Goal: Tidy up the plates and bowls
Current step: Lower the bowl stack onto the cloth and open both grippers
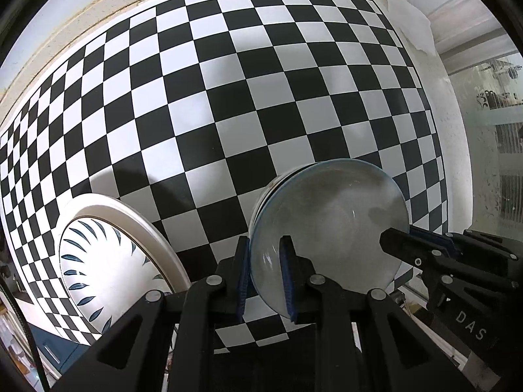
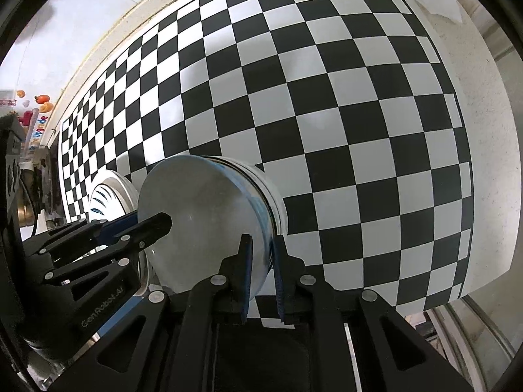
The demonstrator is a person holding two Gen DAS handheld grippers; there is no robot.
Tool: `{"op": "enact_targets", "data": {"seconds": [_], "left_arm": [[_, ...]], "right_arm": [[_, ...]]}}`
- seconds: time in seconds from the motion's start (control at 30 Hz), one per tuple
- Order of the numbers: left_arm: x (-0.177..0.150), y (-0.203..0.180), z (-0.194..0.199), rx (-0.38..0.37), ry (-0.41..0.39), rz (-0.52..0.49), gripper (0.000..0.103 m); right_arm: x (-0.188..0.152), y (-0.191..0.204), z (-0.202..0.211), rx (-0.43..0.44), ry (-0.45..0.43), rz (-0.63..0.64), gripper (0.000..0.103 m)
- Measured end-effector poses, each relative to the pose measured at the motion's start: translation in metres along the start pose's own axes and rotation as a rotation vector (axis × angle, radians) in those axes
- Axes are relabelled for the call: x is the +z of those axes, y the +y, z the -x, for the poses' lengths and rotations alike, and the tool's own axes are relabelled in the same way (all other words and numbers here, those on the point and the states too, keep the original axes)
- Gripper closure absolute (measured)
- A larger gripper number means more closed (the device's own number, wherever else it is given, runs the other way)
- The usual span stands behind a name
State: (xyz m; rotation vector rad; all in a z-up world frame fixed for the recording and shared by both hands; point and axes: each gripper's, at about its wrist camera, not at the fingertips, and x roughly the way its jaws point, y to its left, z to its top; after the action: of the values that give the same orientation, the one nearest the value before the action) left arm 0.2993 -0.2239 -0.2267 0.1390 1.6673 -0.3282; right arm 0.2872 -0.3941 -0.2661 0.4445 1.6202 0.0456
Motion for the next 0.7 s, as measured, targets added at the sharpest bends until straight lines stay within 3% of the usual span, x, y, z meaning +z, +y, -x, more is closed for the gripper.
{"op": "enact_targets", "data": {"seconds": [0.27, 0.57, 0.6, 0.7], "left_arm": [[-0.013, 0.002, 0.019, 0.001, -0.057, -0.004, 0.087], [-0.063, 0.009, 0.078, 0.065, -0.277, -0.028, 0.085], [-0.071, 0.010, 0.087, 0.073, -0.305, -0.026, 0.080], [-0.088, 0.012, 0.105, 0.082, -0.384, -0.039, 0.075]], "right_arm": [[-0.009, 0.001, 0.011, 0.002, -0.029, 0.008, 0.088], [-0.056, 0.023, 0.053, -0.053, -0.190, 0.068, 0.087], [-0.063, 0.025, 0.059, -0.057, -0.207, 0.070, 0.086], [-0.087, 0.035, 0.079, -0.061, -0.272, 0.079, 0.064]]}}
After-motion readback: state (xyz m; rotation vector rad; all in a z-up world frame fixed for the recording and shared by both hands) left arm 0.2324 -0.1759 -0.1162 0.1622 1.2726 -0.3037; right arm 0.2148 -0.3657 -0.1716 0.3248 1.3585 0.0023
